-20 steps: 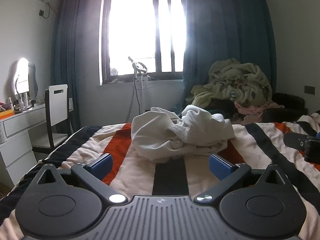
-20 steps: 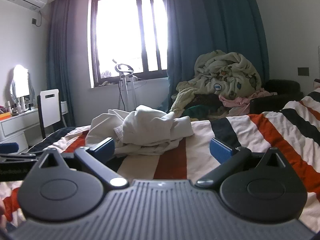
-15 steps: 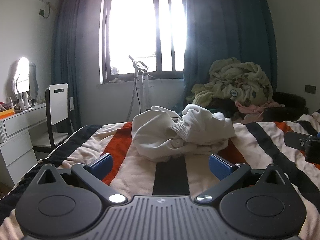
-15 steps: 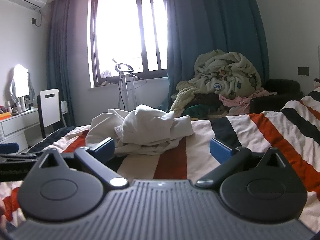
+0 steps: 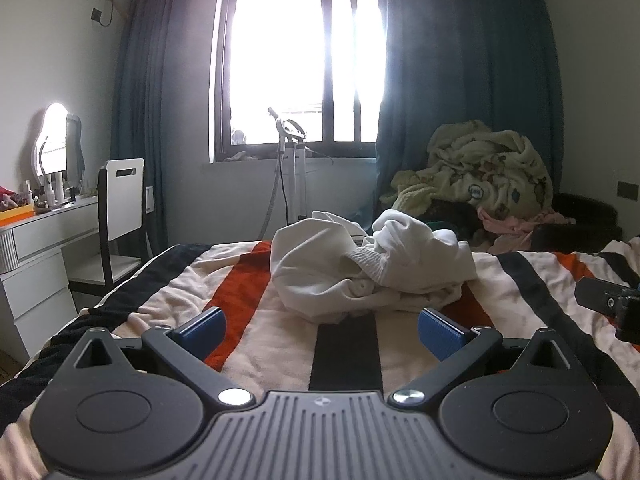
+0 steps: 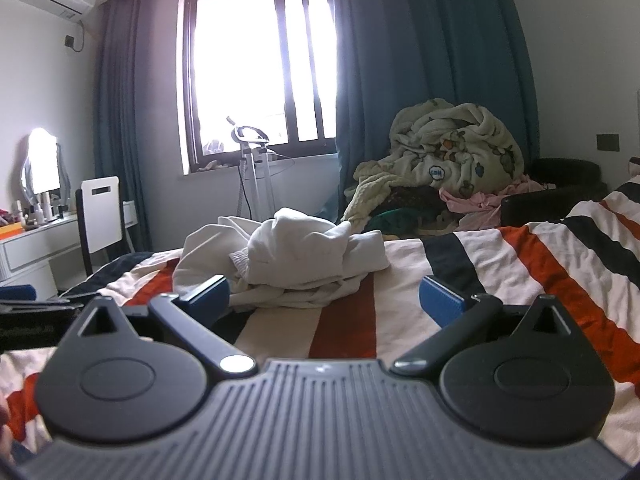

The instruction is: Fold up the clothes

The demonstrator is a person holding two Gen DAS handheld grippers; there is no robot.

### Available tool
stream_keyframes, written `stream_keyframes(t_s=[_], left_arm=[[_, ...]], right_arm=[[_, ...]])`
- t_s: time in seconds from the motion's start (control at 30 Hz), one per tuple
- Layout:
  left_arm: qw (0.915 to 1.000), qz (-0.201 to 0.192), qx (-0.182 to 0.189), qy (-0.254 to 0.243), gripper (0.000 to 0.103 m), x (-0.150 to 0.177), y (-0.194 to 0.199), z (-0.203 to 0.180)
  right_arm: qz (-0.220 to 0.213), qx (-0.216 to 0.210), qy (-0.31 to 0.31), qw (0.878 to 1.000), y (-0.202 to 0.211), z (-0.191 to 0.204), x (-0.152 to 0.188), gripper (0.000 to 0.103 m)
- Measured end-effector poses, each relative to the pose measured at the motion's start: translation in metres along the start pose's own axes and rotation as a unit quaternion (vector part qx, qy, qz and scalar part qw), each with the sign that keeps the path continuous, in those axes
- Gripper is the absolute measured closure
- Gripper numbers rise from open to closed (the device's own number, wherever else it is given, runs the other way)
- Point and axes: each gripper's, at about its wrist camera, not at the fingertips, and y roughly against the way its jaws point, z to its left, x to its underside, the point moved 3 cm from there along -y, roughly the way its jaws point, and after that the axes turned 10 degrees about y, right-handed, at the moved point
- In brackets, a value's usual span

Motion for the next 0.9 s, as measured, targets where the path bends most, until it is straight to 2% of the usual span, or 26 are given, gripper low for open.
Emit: stream_keyframes(t_s=[0.27, 0.43, 0.9], left_arm=[[1.0000, 0.007, 0.001, -0.001, 0.000, 0.0023, -0.0031, -0.0020], [0.9999, 0.010, 0.003, -0.002, 0.000, 0.0042, -0.0041, -0.0026], [0.9998, 0.017, 0.005, 0.000, 0.000, 0.0036, -0.0099, -0.0026]], right_arm=[[0.006, 0.003, -0.008, 1.000, -0.0017, -0.0013, 0.0017, 0.000], [0.008, -0.001, -0.034, 0.999, -0.0033, -0.0067, 0.0026, 0.000], [0.020, -0.003, -0.025, 0.999, -0.0046, -0.0023, 0.0023, 0.000]])
